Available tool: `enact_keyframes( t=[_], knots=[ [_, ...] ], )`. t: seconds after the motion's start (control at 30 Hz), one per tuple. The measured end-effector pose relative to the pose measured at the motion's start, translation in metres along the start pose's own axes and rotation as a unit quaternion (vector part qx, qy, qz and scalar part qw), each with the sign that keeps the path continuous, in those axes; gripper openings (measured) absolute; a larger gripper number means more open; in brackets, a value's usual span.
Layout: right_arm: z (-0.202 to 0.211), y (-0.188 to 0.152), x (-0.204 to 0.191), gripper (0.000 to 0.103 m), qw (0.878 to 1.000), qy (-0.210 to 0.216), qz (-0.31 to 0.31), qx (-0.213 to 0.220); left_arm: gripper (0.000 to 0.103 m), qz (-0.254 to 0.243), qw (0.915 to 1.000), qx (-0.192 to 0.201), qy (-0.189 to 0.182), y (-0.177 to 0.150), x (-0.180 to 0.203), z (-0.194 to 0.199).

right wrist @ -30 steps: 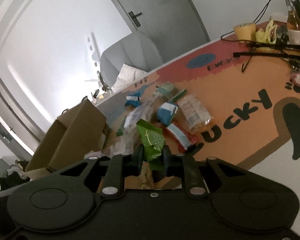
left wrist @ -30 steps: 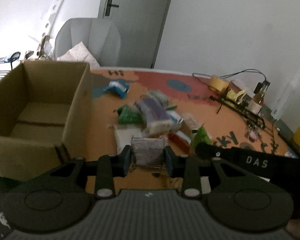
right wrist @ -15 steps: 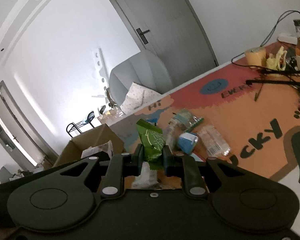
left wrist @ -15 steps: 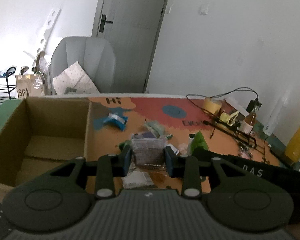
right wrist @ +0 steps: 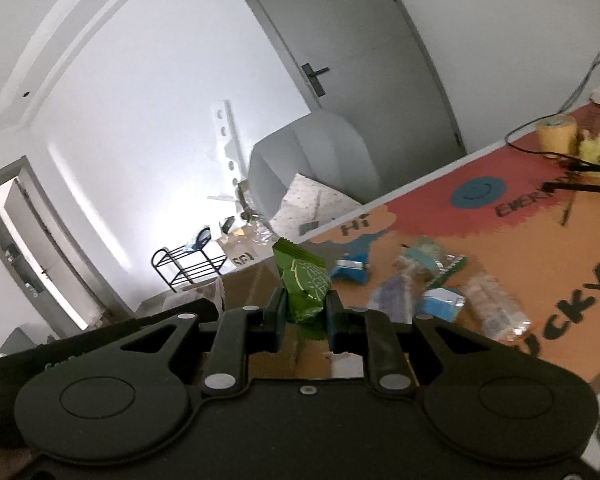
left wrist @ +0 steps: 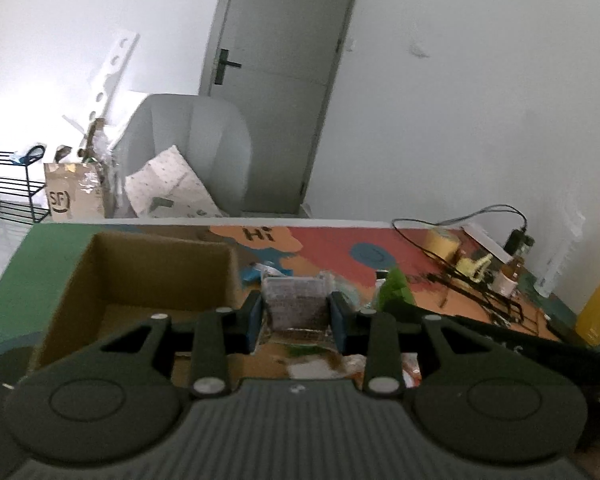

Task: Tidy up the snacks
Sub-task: 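Carry both packets over the cardboard box and open both tools to drop them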

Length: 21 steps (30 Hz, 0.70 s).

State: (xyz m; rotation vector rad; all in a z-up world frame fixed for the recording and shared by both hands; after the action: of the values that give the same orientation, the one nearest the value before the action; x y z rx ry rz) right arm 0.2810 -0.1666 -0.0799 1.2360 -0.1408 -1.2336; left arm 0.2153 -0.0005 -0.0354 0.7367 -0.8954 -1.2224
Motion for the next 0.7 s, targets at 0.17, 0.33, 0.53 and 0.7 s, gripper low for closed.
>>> enact_keyframes(
  t=[0.17,0.33,0.53,0.7],
  knots=[
    [-0.013,0.000,-0.020,0.018,1.000,0.026,0.002,-0.004,0.034,0.009,0.9997,-0.002,0.024,0.006,-0.028,-0.001],
    [-0.030,-0.001,-0.041,0.018,0.999,0.035,0.019,-0.017,0.034,0.028,0.9988,-0.002,0.039,0.013,-0.058,0.001],
    [-0.048,-0.003,-0.058,0.018,0.998,0.042,0.028,-0.024,0.034,0.042,0.9974,-0.006,0.058,0.018,-0.091,-0.004],
    [-0.061,-0.005,-0.068,0.018,0.998,0.044,0.030,-0.033,0.034,0.048,0.9966,-0.011,0.066,0.020,-0.108,-0.010]
  ],
)
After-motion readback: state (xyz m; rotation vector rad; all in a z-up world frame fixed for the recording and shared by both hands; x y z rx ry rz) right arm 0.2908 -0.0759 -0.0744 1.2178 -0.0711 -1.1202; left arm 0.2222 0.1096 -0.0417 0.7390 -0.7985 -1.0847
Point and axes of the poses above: each gripper's, at about its wrist camera, not at the fingertips, and z roughly against the way its jaws point, x to its right, y to its top, the point moved 6 cm from there along -z, roughly the way its jaws point, and after that the axes turned 3 degrees about -z, right-handed, at the moved point
